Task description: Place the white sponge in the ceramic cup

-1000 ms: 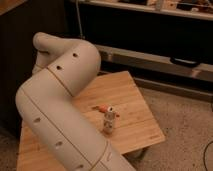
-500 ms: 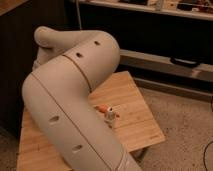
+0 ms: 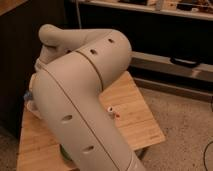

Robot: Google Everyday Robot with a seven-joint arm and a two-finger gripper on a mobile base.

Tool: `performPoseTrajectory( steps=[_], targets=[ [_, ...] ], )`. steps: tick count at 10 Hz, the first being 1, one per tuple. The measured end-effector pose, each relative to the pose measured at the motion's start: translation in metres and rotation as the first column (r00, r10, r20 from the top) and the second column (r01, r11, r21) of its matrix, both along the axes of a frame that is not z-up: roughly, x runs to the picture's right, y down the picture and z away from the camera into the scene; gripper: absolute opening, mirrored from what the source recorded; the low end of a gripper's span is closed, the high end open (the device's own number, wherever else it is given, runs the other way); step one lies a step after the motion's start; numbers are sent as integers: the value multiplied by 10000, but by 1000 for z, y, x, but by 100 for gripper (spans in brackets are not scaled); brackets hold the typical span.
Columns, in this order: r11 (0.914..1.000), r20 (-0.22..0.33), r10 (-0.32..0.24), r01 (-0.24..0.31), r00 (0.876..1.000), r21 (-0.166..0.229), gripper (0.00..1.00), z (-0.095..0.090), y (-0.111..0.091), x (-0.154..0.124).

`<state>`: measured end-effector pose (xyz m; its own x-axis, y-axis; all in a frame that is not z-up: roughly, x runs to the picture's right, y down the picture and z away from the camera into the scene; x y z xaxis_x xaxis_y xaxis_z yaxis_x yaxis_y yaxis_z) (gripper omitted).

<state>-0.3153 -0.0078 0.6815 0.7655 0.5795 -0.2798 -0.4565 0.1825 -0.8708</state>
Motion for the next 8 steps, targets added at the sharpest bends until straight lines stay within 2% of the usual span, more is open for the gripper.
performPoseTrajectory(
  steps=[2, 3, 4, 5, 6, 7, 8],
  targets=[
    [10000, 179, -6, 6, 9998, -7, 0, 1, 1, 0],
    [9999, 687, 107, -111, 9976, 57, 0, 4, 2, 3],
    [9987, 1554, 211, -279, 9876, 419, 0, 10, -2, 7],
    [9939, 2804, 11, -319, 9599, 1053, 0, 16, -7, 10],
    [9852, 3849, -345, -334, 9223, 1683, 0, 20, -13, 5],
    [9775, 4512, -657, -333, 8900, 2082, 0, 22, -17, 0],
    [9647, 5366, -1122, -377, 8363, 2605, 0, 24, -22, -6]
  ],
)
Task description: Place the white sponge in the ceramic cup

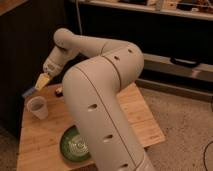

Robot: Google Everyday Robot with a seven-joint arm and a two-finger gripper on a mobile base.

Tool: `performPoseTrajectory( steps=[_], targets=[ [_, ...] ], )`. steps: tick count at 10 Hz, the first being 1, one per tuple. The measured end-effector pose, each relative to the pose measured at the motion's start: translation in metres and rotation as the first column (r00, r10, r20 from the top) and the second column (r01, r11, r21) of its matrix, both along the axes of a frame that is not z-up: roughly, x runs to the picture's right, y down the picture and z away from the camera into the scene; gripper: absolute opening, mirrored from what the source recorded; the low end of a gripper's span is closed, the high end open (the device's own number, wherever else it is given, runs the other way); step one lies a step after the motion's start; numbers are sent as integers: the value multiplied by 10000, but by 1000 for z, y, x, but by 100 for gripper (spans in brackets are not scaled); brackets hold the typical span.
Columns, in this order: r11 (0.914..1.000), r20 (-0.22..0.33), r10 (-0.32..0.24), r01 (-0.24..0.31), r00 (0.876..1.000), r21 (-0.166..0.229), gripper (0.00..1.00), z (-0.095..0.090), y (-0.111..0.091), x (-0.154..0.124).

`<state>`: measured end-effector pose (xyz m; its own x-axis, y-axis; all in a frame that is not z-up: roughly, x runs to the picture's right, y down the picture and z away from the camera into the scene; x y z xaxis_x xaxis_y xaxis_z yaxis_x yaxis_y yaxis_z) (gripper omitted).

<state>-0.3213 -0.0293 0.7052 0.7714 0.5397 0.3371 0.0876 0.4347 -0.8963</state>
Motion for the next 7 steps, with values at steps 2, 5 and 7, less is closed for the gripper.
performPoseTrajectory(
  steps=[2, 5, 7],
  targets=[
    [9981, 1000, -154, 93, 9949, 610, 0, 3, -6, -3],
    [9928, 1114, -635, 514, 9918, 1082, 0, 1, -10, -7],
    [9614, 1681, -1661, 1216, 9717, 2469, 0, -3, -12, -14]
  ],
)
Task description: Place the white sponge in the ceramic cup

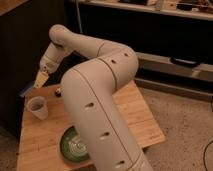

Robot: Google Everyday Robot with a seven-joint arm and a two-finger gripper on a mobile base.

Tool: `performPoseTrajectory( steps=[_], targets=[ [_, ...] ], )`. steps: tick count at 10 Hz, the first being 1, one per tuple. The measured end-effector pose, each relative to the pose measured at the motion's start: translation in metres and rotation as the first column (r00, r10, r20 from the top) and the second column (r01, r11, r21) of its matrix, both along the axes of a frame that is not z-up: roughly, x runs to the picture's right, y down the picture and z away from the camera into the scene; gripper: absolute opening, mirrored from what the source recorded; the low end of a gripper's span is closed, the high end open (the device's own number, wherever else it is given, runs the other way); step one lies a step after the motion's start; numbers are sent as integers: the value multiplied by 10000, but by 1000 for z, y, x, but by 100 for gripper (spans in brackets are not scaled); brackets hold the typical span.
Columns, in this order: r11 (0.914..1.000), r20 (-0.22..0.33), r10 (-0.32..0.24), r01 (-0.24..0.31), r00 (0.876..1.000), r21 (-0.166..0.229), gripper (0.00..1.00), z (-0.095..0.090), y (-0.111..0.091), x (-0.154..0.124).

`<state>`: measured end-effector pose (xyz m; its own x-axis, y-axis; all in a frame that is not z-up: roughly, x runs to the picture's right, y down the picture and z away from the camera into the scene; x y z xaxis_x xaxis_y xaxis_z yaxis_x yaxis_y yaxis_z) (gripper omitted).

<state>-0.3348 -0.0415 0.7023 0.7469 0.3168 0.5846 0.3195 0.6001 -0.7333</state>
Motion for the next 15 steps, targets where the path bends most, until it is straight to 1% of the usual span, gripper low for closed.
performPoseTrajectory(
  steps=[1, 2, 3, 4, 5, 6, 7, 9, 10, 11, 12, 13, 15],
  targets=[
    [9962, 492, -493, 455, 9976, 747, 0, 0, -1, 0],
    [9877, 876, -887, 763, 9922, 1361, 0, 0, -2, 0],
    [9481, 1740, -1883, 1327, 9666, 2888, 0, 4, -4, 8],
    [9207, 2082, -2350, 1487, 9494, 3609, 0, 6, -5, 16],
    [8971, 2238, -2696, 1598, 9366, 4119, 0, 9, -5, 25],
    [8653, 2355, -3092, 1699, 9214, 4716, 0, 13, -5, 34],
    [8515, 2475, -3294, 1734, 9112, 4948, 0, 17, -2, 36],
    [8439, 2534, -3519, 1883, 9011, 5023, 0, 23, 11, 26],
    [8421, 2572, -3695, 2048, 8929, 4989, 0, 32, 23, 15],
    [8430, 2599, -3758, 2117, 8895, 4946, 0, 37, 29, 10],
    [8443, 2583, -3781, 2167, 8890, 4901, 0, 43, 32, 8],
    [8471, 2507, -3796, 2256, 8906, 4812, 0, 54, 35, 8],
    [8516, 2472, -3795, 2321, 8916, 4700, 0, 62, 37, 1]
  ],
)
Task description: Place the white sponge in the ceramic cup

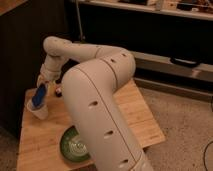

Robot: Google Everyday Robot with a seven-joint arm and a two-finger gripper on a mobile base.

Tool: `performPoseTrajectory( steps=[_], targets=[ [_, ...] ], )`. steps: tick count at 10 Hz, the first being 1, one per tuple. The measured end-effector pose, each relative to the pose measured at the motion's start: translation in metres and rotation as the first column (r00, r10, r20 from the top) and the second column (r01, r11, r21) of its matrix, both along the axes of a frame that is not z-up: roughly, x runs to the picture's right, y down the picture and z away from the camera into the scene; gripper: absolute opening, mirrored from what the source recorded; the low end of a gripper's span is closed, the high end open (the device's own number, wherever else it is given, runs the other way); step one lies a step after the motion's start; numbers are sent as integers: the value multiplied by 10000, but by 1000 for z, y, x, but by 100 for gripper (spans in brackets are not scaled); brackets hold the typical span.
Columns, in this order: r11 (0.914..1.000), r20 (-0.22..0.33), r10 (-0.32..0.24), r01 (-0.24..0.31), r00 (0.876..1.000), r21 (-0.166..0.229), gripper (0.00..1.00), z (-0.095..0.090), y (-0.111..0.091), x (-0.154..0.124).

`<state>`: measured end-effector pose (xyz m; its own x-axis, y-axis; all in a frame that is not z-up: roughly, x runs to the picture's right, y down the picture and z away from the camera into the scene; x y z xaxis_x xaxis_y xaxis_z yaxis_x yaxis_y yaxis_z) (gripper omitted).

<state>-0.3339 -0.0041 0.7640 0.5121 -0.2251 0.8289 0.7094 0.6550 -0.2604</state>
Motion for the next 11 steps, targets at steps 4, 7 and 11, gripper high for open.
performPoseTrajectory(
  steps=[4, 7, 11],
  targets=[
    [9991, -318, -189, 176, 9993, -391, 20, 10, 2, -10],
    [9982, -402, -212, 188, 9990, -571, 51, 11, 2, -9],
    [9980, -442, -222, 195, 9988, -607, 80, 9, 2, -9]
  ],
)
